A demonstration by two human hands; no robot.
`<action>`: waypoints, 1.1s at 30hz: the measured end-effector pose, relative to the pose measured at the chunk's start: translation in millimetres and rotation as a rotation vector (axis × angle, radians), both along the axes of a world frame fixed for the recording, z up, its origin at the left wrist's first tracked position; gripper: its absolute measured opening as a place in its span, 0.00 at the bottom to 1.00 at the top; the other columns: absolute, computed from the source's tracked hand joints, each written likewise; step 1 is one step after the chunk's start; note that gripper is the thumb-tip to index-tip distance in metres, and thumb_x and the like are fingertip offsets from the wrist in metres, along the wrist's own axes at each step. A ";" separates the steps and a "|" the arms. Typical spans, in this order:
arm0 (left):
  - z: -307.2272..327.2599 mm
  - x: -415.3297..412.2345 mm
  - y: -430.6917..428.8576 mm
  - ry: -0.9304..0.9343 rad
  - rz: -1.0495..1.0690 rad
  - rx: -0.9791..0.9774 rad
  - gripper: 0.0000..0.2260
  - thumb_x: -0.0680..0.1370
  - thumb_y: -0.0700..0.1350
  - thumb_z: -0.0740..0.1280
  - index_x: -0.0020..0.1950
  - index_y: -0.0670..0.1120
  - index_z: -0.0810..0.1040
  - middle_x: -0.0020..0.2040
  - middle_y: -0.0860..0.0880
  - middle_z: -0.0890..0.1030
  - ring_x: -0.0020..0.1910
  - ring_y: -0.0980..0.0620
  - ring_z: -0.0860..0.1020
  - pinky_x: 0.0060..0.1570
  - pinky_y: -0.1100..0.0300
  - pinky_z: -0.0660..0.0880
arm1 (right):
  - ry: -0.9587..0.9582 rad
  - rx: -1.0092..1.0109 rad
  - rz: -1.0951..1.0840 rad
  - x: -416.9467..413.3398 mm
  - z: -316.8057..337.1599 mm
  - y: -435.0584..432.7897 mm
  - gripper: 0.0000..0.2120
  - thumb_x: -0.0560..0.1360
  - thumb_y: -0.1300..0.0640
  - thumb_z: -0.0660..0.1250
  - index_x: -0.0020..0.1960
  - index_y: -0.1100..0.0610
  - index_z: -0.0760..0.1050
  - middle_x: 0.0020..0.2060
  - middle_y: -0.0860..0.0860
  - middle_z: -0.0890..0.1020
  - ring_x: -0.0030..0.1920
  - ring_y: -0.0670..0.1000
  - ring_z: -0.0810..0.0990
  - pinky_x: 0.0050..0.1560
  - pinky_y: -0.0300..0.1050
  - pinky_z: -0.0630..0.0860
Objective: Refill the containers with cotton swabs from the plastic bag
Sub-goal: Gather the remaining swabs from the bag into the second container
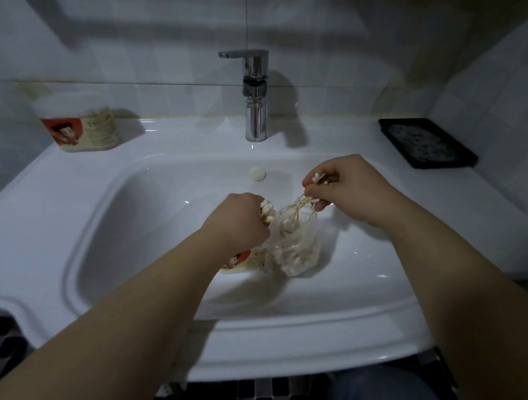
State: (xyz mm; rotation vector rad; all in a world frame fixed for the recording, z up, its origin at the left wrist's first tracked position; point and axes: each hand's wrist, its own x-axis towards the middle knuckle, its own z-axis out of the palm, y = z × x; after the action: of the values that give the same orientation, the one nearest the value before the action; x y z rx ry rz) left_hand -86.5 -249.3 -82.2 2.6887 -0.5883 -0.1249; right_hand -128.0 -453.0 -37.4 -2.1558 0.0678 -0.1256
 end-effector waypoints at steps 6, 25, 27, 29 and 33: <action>12.2 -4.8 -5.4 -0.070 0.137 -0.479 0.05 0.78 0.41 0.67 0.47 0.40 0.81 0.42 0.46 0.82 0.41 0.50 0.78 0.39 0.69 0.69 | -0.027 0.105 0.004 0.7 0.3 -1.8 0.05 0.75 0.67 0.74 0.46 0.58 0.84 0.33 0.52 0.85 0.33 0.52 0.86 0.40 0.43 0.83; 14.4 -7.3 -7.3 0.547 -0.048 -0.987 0.08 0.82 0.38 0.67 0.44 0.44 0.72 0.44 0.44 0.83 0.34 0.52 0.77 0.38 0.56 0.78 | -0.048 0.394 0.008 3.7 -1.9 5.3 0.05 0.75 0.70 0.73 0.46 0.62 0.83 0.35 0.56 0.85 0.34 0.52 0.84 0.43 0.40 0.83; 14.4 -8.3 -9.2 0.490 -0.061 -0.914 0.12 0.83 0.38 0.65 0.40 0.45 0.72 0.40 0.48 0.83 0.33 0.53 0.74 0.36 0.56 0.75 | -0.036 0.384 0.002 4.0 -1.7 5.0 0.05 0.75 0.70 0.73 0.46 0.62 0.83 0.36 0.57 0.85 0.34 0.52 0.84 0.44 0.41 0.83; 15.3 -9.1 -9.9 0.462 -0.075 -0.854 0.11 0.83 0.39 0.65 0.41 0.46 0.73 0.39 0.50 0.82 0.33 0.53 0.73 0.36 0.57 0.75 | -0.037 0.391 -0.014 3.5 -0.1 4.1 0.05 0.75 0.71 0.72 0.45 0.62 0.83 0.37 0.58 0.84 0.33 0.51 0.83 0.42 0.39 0.82; 14.8 -6.5 -6.1 0.418 -0.091 -0.777 0.10 0.84 0.41 0.63 0.43 0.47 0.72 0.36 0.52 0.80 0.32 0.54 0.73 0.36 0.57 0.74 | -0.041 0.400 -0.041 2.3 1.9 1.4 0.05 0.75 0.71 0.72 0.44 0.63 0.82 0.39 0.60 0.83 0.33 0.50 0.83 0.41 0.37 0.81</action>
State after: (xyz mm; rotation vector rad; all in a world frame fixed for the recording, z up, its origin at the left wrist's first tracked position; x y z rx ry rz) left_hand -93.0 -255.4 -67.4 1.8155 -0.4911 -0.3829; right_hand -125.7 -451.5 -35.4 -1.7529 0.1043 -0.1651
